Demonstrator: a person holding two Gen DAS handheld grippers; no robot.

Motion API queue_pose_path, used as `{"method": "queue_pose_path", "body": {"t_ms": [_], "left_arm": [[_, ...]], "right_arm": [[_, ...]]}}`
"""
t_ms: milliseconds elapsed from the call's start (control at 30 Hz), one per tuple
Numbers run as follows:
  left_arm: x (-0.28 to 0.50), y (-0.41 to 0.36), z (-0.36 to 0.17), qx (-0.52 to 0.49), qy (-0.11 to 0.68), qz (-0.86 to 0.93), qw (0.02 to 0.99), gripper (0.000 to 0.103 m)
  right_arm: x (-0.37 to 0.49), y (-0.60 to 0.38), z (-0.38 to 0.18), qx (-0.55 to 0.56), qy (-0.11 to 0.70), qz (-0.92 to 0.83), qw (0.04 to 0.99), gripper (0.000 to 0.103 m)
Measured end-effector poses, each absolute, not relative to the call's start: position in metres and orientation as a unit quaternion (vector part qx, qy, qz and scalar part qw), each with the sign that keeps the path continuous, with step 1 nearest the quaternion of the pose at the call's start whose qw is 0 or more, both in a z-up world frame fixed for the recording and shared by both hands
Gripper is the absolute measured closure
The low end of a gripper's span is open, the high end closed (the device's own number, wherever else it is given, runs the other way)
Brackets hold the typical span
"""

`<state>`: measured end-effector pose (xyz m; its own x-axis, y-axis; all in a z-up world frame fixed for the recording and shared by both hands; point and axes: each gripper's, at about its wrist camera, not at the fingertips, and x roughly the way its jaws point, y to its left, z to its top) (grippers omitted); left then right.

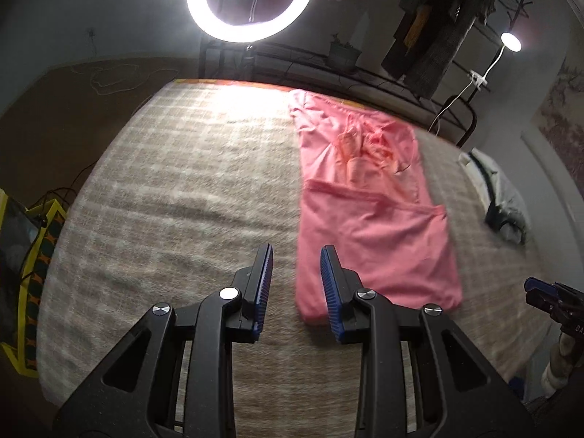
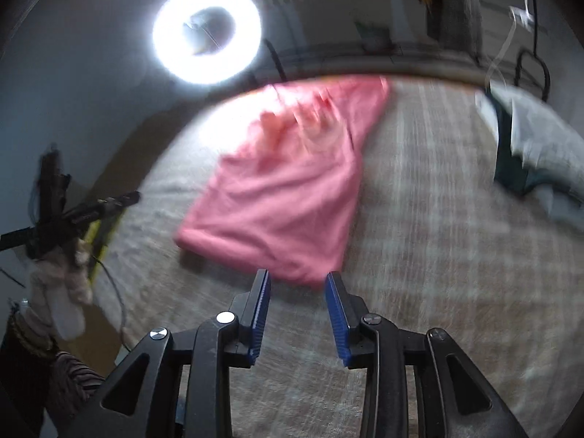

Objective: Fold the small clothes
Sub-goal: 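Release the hem with the right tool and withdraw both tools, then grasp the pink T-shirt's collar edge with the left tool while the right tool grasps the shoulder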

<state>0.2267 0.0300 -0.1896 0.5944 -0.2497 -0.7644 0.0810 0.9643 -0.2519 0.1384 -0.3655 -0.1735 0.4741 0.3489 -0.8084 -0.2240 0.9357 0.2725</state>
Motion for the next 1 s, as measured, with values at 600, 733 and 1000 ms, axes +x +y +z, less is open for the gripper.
{"method": "queue_pose_path", "body": {"t_ms": [600,733,1000], "left_arm": [[0.294,-0.020,-0.153,-0.033,0.429,-0.143,0.891,0.074],[0.317,-0.046,-0.186,0.011,0.432,-0.163,0.887,0.074],[0.410,-0.030,-0.224,-0.012,0.451,-0.160,0.878,0.074]], "right_arm": [[0.230,-0.430,-0.141,0.129,0.442,0.157,0.874,0.063],[0.282,-0.429,-0.177,0.158,0.464,0.153,0.858,0.063],[0.382,-0.427,-0.241,0.189,0.487,0.143,0.840,0.064]]}}
